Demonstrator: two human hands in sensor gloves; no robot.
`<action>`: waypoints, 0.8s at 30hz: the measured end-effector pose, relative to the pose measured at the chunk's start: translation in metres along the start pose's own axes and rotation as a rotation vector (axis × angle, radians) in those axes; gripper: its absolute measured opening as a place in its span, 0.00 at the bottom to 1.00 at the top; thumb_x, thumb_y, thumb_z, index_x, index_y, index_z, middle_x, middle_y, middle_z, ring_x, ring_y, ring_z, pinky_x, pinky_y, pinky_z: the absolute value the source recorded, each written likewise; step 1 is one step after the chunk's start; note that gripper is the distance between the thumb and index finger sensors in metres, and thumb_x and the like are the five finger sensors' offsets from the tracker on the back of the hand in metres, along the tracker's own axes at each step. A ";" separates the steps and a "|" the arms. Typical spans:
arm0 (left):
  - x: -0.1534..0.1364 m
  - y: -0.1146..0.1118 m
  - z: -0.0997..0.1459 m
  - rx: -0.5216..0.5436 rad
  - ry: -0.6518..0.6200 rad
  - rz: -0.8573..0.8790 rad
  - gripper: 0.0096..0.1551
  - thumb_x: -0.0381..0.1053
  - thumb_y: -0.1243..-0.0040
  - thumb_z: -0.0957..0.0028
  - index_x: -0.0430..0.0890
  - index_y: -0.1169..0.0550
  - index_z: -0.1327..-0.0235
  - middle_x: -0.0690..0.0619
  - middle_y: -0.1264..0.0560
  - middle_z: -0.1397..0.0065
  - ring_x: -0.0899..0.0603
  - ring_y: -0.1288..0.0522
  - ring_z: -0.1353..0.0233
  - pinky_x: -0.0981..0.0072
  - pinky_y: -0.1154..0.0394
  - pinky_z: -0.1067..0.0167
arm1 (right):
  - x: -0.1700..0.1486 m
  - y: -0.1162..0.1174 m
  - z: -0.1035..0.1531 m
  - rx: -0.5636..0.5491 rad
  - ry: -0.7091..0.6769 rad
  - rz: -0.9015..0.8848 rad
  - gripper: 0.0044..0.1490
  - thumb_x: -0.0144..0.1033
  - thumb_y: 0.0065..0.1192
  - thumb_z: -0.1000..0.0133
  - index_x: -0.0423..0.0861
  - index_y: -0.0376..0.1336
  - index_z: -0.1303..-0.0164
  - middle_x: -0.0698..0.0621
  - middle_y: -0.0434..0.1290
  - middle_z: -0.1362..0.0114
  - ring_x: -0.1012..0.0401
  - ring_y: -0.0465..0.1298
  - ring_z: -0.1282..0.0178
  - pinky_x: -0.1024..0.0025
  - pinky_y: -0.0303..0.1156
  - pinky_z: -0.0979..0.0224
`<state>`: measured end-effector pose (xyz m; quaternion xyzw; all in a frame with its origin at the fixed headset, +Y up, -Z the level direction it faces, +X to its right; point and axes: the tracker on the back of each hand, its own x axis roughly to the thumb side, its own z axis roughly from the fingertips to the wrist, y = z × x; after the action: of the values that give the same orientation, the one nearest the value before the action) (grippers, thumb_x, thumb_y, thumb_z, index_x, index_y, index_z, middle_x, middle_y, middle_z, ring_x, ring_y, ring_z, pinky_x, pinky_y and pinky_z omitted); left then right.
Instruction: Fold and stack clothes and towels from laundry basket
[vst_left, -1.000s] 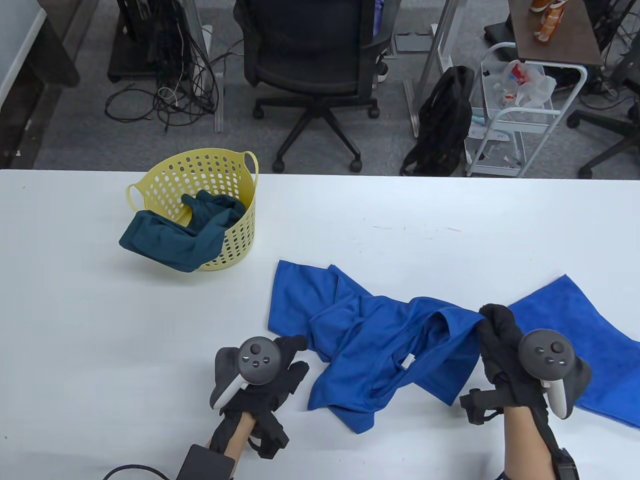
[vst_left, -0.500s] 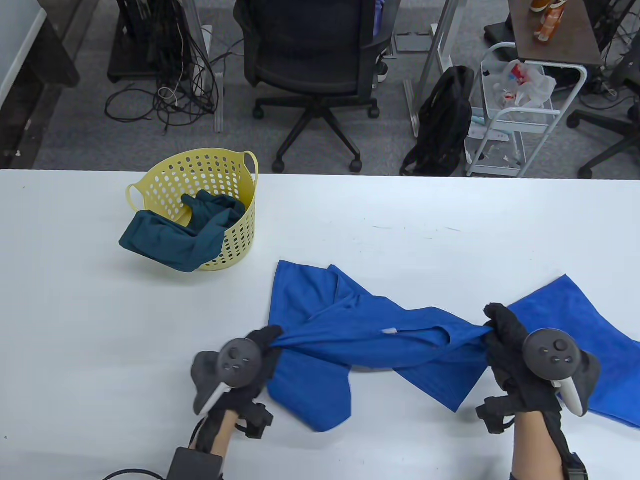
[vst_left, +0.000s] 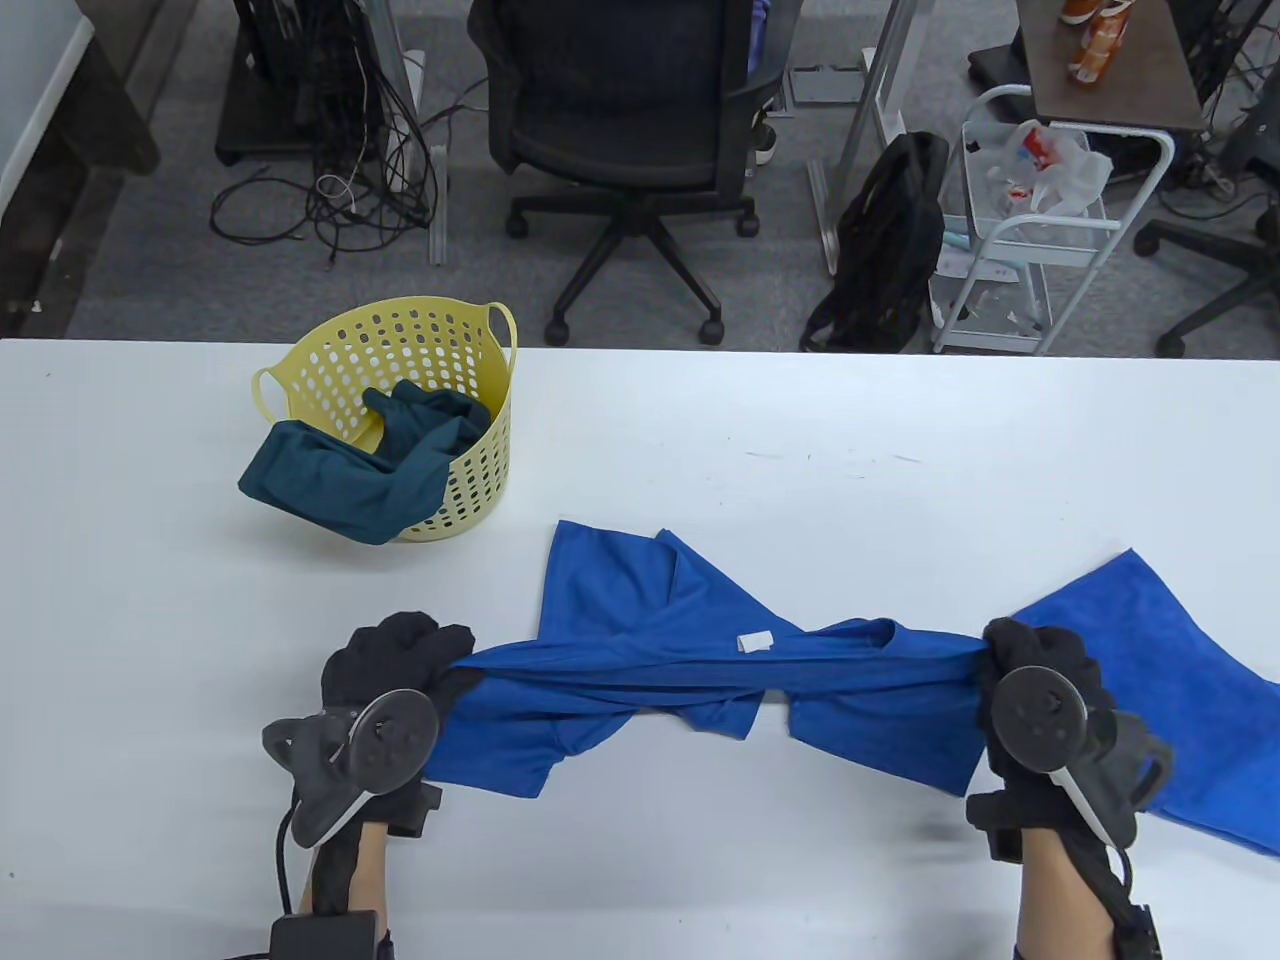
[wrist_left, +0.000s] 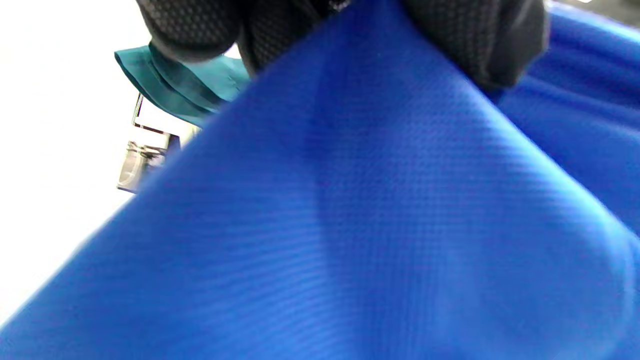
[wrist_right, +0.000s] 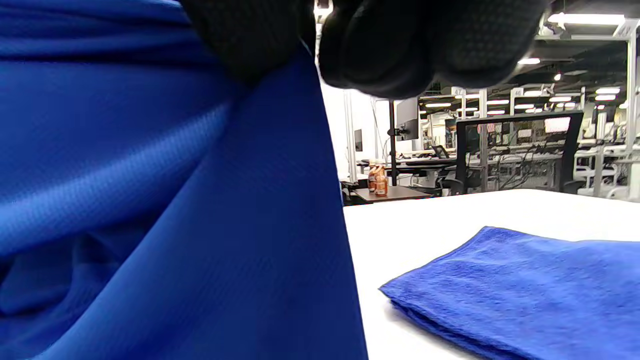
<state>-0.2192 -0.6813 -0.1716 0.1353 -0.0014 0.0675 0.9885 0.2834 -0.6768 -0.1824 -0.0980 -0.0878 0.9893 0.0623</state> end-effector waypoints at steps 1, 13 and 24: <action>0.003 0.001 0.000 -0.022 0.001 -0.062 0.26 0.64 0.38 0.48 0.66 0.22 0.34 0.47 0.33 0.16 0.41 0.28 0.29 0.45 0.29 0.31 | 0.001 -0.001 0.000 0.015 -0.003 -0.018 0.25 0.31 0.57 0.35 0.45 0.64 0.26 0.32 0.61 0.20 0.51 0.75 0.44 0.53 0.75 0.42; -0.020 -0.008 -0.005 -0.263 0.194 0.606 0.19 0.47 0.39 0.36 0.54 0.22 0.32 0.42 0.22 0.25 0.59 0.12 0.58 0.79 0.14 0.68 | -0.013 0.008 -0.007 0.251 -0.038 -0.534 0.27 0.25 0.55 0.34 0.36 0.59 0.25 0.29 0.67 0.23 0.63 0.83 0.59 0.72 0.85 0.59; -0.034 -0.019 -0.007 -0.287 -0.017 1.007 0.20 0.50 0.47 0.30 0.48 0.26 0.28 0.47 0.20 0.35 0.48 0.15 0.42 0.56 0.17 0.43 | -0.037 0.038 -0.016 0.566 -0.053 -1.308 0.28 0.27 0.46 0.32 0.30 0.52 0.24 0.34 0.74 0.44 0.63 0.84 0.62 0.75 0.84 0.62</action>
<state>-0.2508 -0.7018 -0.1844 -0.0183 -0.0834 0.5326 0.8421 0.3185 -0.7165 -0.1978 0.0188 0.1303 0.7359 0.6642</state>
